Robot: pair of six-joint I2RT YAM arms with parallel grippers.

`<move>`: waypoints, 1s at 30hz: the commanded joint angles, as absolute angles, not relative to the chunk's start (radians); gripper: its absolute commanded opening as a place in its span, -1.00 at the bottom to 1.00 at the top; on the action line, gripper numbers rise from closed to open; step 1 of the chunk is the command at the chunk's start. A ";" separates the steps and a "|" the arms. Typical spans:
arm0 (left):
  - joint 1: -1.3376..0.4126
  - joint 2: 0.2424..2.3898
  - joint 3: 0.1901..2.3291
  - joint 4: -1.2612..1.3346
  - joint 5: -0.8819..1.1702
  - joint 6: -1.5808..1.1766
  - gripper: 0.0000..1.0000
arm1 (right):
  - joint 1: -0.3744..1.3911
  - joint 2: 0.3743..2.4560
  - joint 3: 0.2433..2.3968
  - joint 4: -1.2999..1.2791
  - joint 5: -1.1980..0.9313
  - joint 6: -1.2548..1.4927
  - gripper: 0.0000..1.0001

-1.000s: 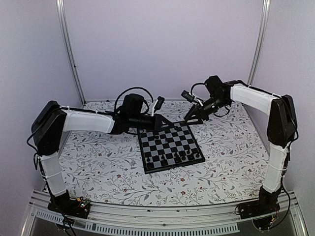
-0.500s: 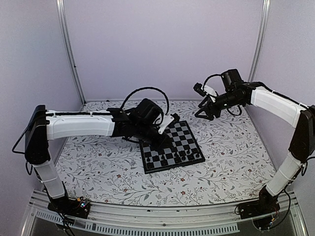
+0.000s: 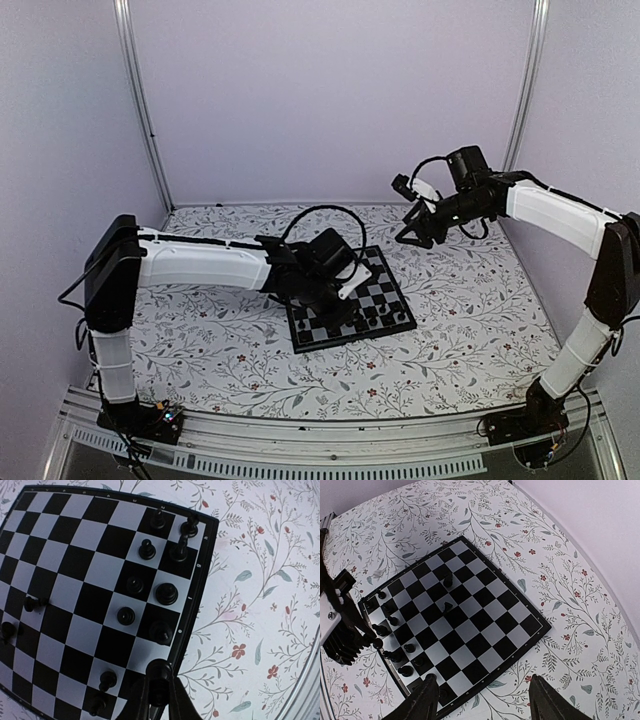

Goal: Set up the chess pieces on the board
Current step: Place the chess piece on the chessboard.

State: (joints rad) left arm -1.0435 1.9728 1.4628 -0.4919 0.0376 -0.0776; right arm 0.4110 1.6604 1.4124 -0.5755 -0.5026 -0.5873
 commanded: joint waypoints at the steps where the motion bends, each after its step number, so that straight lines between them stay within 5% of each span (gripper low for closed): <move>1: -1.054 2.006 1.509 -0.506 0.017 -0.054 -0.72 | 0.406 1.685 1.399 -0.555 -0.494 -0.588 0.29; 24: -1.057 2.078 1.551 -0.565 0.003 -0.053 -0.66 | 0.407 1.701 1.398 -0.557 -0.502 -0.590 0.30; 30: -1.057 2.078 1.554 -0.568 -0.024 -0.053 -0.37 | 0.406 1.703 1.399 -0.558 -0.503 -0.590 0.31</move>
State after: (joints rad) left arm -1.0439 2.0686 1.5234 -0.5499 0.0055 -0.0593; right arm 0.4110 1.6905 1.4029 -0.5743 -0.5030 -0.5877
